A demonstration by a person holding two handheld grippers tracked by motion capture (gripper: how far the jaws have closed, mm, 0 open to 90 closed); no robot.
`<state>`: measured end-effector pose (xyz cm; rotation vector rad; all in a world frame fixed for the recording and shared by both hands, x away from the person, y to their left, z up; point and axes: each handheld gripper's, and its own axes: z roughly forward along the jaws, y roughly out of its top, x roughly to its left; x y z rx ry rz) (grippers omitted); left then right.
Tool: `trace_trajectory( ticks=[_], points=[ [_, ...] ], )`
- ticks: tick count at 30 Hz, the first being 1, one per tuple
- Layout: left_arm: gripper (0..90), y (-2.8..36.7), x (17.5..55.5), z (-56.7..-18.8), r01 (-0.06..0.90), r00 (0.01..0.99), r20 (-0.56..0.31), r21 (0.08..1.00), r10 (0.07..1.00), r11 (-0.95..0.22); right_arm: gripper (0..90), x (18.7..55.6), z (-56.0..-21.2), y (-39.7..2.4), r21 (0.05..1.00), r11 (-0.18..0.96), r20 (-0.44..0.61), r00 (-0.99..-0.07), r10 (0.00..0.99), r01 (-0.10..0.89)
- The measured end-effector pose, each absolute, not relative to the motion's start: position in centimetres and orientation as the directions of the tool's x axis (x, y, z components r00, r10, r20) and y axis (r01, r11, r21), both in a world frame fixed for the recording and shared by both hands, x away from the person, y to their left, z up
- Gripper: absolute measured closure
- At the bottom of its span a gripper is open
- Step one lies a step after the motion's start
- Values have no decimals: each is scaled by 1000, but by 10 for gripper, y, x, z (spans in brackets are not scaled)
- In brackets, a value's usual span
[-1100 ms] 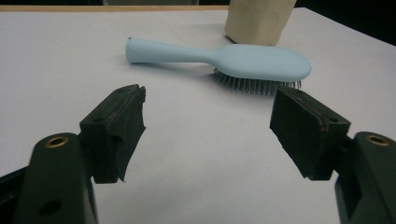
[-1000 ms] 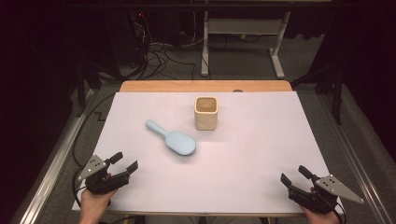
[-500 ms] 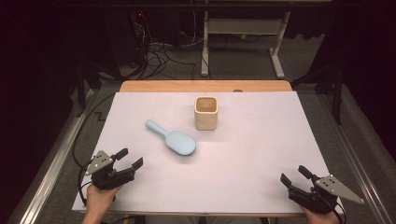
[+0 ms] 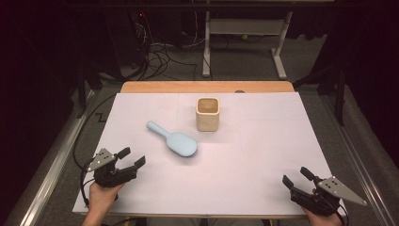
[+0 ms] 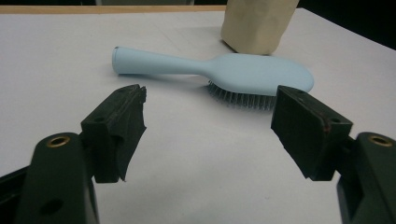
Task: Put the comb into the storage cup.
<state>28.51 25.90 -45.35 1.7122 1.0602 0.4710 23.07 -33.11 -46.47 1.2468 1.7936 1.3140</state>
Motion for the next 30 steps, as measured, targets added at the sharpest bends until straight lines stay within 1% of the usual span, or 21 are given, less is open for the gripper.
trace_trajectory(
  ticks=[16,30],
  points=[
    [282,248,295,-452,424,553,-149,897,820,-123,258,231,-465,-331,936,77,69,-394,917,343],
    [300,240,309,-453,442,553,-155,887,818,-130,257,232,-465,-331,937,72,72,-391,918,343]
  ],
)
